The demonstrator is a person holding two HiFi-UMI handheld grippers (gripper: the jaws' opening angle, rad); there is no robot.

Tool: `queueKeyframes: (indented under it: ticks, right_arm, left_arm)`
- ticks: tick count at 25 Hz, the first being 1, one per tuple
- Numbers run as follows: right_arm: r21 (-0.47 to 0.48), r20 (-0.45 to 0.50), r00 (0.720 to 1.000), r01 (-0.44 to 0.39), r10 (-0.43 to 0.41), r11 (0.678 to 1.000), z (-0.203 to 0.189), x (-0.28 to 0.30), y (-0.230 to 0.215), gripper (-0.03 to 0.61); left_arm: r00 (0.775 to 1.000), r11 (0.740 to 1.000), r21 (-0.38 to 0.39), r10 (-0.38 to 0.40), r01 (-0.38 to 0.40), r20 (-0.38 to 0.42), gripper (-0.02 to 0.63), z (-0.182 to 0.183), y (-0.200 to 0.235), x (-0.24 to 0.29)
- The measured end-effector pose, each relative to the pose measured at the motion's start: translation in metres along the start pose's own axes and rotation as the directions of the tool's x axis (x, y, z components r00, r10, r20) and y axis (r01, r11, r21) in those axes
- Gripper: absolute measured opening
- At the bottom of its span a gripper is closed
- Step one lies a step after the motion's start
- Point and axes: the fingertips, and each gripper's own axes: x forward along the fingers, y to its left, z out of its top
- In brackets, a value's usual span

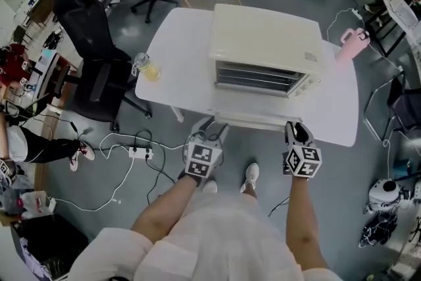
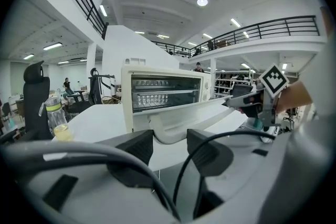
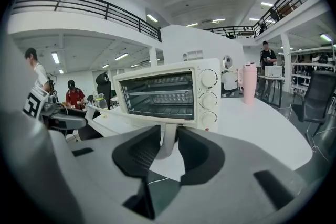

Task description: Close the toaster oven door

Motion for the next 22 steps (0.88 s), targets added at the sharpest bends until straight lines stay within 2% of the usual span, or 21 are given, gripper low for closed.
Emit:
queueKeyframes:
  ticks: [2,4,6,9,11,13,17,19,22]
  right_arm:
    - [0.002,0.005,1.000,-0.002,0.002,1.000,0.002,0.000,0.000,0.107]
    - [0.001,0.004,1.000,-0.004,0.004,1.000,0.002,0.001,-0.001,0.107]
    - [-0.002,0.000,1.000,-0.005,0.005,1.000,0.002,0.001,-0.001,0.107]
    - [0.005,0.005,1.000,0.001,-0.001,1.000,0.006,0.001,-0.002,0.107]
    - [0.015,0.015,1.000,0.006,-0.006,1.000,0.010,0.002,-0.002,0.106]
    - [0.019,0.021,1.000,0.007,-0.007,1.000,0.013,0.003,-0.003,0.104]
    - [0.017,0.012,1.000,0.010,-0.010,1.000,0.015,0.003,-0.002,0.104]
    - [0.017,0.006,1.000,0.017,-0.017,1.000,0.015,0.002,-0.002,0.104]
    - [0.016,-0.001,1.000,0.021,-0.021,1.000,0.017,0.003,-0.002,0.104]
  left_arm:
    - [1.000,1.000,0.028,0.008,-0.008,0.003,0.199,0.003,0.000,-0.001]
    - [1.000,0.992,0.124,0.028,-0.028,0.001,0.199,0.006,-0.002,-0.003]
    - [0.999,0.971,0.235,0.040,-0.037,-0.010,0.199,0.006,-0.005,-0.005]
    - [0.998,0.934,0.353,0.062,-0.051,-0.019,0.199,0.006,-0.007,-0.007]
    - [0.995,0.885,0.458,0.100,-0.086,-0.007,0.199,0.009,-0.008,-0.010]
    - [0.993,0.815,0.571,0.115,-0.098,0.007,0.199,0.013,-0.017,-0.012]
    - [0.996,0.699,0.714,0.084,-0.047,-0.016,0.199,0.024,-0.038,-0.007]
    - [0.997,0.656,0.755,0.059,0.003,-0.055,0.199,0.029,-0.045,0.001]
    - [0.990,0.614,0.783,0.024,0.094,-0.138,0.197,0.026,-0.051,0.011]
